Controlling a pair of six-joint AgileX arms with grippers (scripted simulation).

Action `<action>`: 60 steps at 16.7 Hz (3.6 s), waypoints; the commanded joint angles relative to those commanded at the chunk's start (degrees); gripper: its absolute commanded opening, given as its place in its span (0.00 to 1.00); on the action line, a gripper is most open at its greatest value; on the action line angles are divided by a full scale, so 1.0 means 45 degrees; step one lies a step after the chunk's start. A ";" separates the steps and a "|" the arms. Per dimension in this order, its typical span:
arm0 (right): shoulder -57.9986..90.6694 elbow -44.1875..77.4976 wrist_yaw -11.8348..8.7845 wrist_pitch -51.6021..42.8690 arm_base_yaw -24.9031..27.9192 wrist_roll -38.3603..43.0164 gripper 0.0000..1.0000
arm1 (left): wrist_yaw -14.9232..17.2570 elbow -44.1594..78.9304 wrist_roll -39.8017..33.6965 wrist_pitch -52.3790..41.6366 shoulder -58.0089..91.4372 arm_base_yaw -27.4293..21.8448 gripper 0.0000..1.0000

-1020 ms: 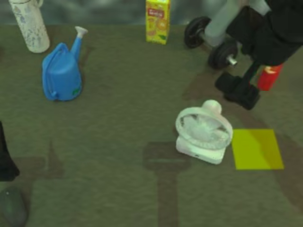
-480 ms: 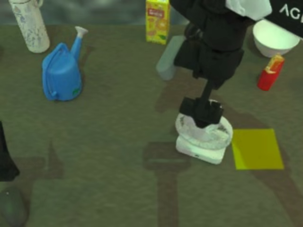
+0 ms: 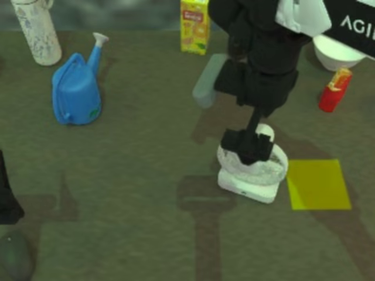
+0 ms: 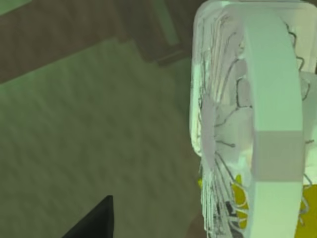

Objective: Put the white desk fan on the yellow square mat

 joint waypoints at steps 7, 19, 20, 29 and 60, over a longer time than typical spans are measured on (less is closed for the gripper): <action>0.0015 -0.1606 0.0000 0.1609 0.0033 0.0030 1.00 | 0.0000 0.0000 0.0000 0.0000 0.0000 0.0000 1.00; 0.0015 -0.1606 0.0000 0.1609 0.0033 0.0030 0.17 | 0.0000 0.0000 0.0000 0.0000 0.0000 0.0000 1.00; 0.0015 -0.1606 0.0000 0.1609 0.0033 0.0030 0.10 | 0.0000 0.0000 0.0000 0.0000 0.0000 0.0000 1.00; 0.0015 -0.1606 0.0000 0.1609 0.0033 0.0030 0.00 | 0.0000 0.0000 0.0000 0.0000 0.0000 0.0000 1.00; -0.3718 -0.3324 -0.0078 -0.0344 -0.3600 -0.8850 0.00 | 0.0000 0.0000 0.0000 0.0000 0.0000 0.0000 1.00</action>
